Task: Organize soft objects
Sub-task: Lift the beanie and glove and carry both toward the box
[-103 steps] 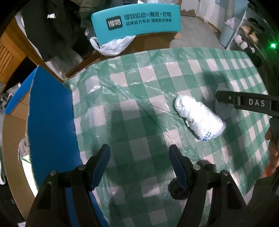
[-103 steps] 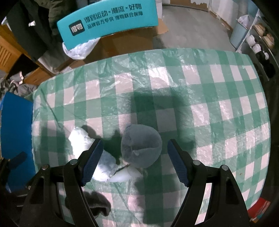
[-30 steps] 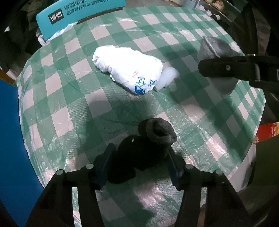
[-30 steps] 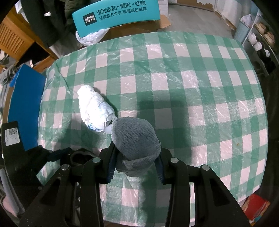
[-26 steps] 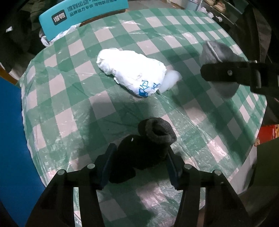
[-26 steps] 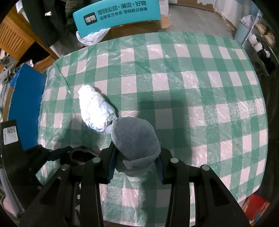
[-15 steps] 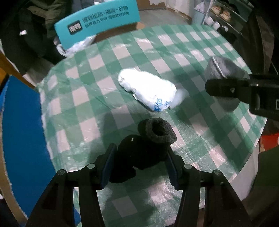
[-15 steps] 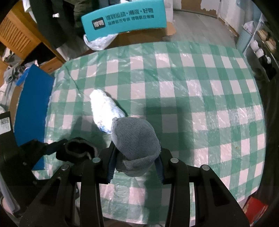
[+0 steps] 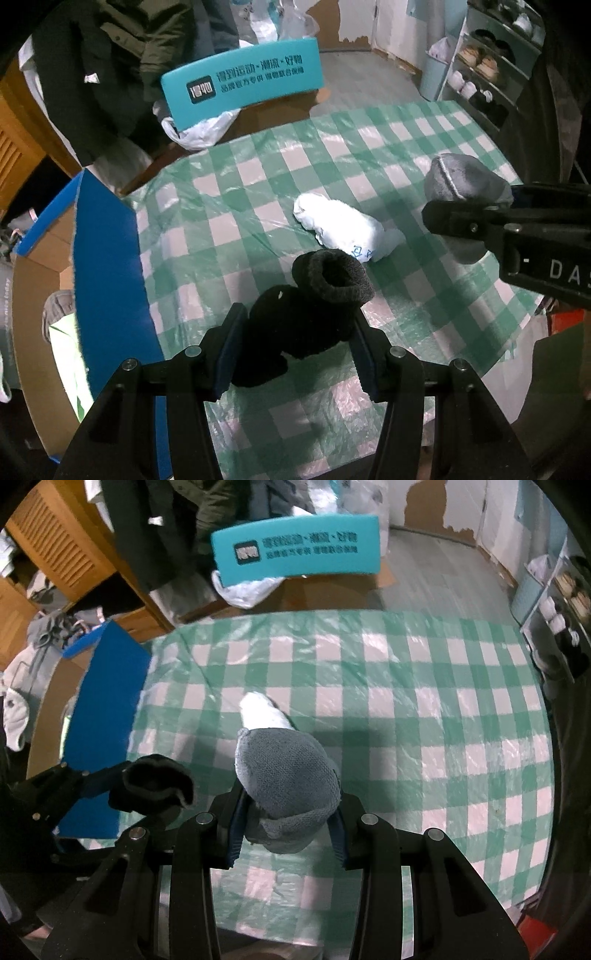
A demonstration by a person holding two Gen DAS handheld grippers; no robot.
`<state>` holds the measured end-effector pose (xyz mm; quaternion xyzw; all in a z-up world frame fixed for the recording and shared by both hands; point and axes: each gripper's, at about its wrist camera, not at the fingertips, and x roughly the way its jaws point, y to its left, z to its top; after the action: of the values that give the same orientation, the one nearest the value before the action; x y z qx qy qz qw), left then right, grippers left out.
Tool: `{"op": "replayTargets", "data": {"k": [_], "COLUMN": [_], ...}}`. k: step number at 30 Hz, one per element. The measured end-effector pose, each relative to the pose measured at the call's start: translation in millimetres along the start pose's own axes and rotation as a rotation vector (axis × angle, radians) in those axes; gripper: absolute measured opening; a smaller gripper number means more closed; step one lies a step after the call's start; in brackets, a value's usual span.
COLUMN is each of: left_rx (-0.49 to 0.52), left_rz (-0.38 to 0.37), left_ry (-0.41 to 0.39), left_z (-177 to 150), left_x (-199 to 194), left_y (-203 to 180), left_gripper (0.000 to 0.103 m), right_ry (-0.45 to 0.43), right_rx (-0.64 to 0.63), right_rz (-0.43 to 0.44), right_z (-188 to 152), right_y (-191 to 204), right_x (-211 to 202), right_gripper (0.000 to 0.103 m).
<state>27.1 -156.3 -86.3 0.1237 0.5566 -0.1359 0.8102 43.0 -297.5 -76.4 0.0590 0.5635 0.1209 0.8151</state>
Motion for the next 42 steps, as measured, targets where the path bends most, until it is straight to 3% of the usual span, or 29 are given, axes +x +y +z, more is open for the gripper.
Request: {"op": "replayTargets", "data": {"k": [12,30,42], "left_rx": [-0.052,-0.141,-0.231], "left_rz": [0.02,0.035,0.052], "left_ry": [-0.032,-0.063,-0.106], "left_z": [-4.6,-19.1,-37.0], "left_x": [-23.2,-45.0,-67.0], "left_y": [25.2,71.0,121.0], "left_gripper": [0.055,0.055,0.055], "right_ry": [-0.067,-0.094,-0.092], "right_rx": [-0.066,-0.132,-0.185], "right_rz": [0.052,0.1,0.131], "right_z": [4.9,17.4,26.0], "right_y": [36.8,89.9,131.5], "right_x": [-28.3,-31.5,-25.5], "right_gripper": [0.038,0.038,0.038]}}
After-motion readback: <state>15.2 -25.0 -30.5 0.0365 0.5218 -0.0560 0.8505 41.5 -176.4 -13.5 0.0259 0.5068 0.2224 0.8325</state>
